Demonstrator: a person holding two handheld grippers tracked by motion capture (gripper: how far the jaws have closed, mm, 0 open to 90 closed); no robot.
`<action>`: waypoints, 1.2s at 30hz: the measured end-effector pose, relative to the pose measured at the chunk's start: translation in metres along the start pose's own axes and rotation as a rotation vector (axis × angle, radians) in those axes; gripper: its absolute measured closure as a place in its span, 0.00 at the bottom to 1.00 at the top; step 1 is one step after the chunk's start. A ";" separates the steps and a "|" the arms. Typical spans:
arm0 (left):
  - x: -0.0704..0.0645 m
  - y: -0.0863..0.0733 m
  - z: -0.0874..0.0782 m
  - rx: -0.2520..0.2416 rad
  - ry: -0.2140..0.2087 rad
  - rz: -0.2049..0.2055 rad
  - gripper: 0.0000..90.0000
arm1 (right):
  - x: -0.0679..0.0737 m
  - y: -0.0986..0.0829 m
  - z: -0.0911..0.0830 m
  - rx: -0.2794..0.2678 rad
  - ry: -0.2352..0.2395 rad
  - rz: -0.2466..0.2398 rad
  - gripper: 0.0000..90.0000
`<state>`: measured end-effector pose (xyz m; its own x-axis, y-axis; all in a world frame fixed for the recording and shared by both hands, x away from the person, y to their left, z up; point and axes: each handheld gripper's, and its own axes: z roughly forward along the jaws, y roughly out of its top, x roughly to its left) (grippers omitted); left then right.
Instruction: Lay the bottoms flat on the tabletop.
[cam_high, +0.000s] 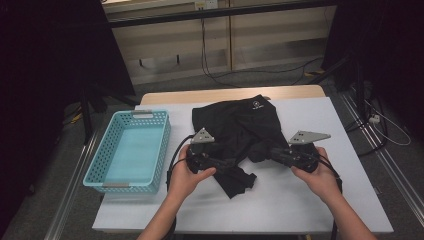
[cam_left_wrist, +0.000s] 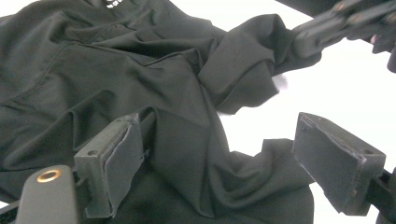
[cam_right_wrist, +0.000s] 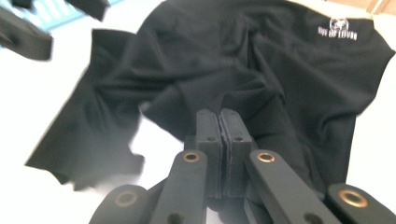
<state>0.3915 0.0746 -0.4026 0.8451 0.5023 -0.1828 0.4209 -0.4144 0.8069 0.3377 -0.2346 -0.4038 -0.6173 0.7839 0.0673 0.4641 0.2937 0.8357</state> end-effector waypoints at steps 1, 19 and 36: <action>0.000 0.000 0.000 -0.001 -0.002 -0.001 0.18 | 0.001 0.003 -0.003 -0.012 0.005 0.000 0.98; -0.019 0.003 0.031 0.023 -0.086 0.033 0.27 | -0.023 0.001 0.000 -0.038 -0.033 0.095 0.98; -0.049 0.001 0.087 0.077 -0.158 0.130 0.63 | -0.019 -0.003 0.008 -0.009 -0.021 0.084 0.98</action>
<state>0.3796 -0.0163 -0.4416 0.9326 0.3181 -0.1705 0.3237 -0.5281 0.7850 0.3533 -0.2454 -0.4117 -0.5629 0.8168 0.1262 0.5078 0.2213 0.8326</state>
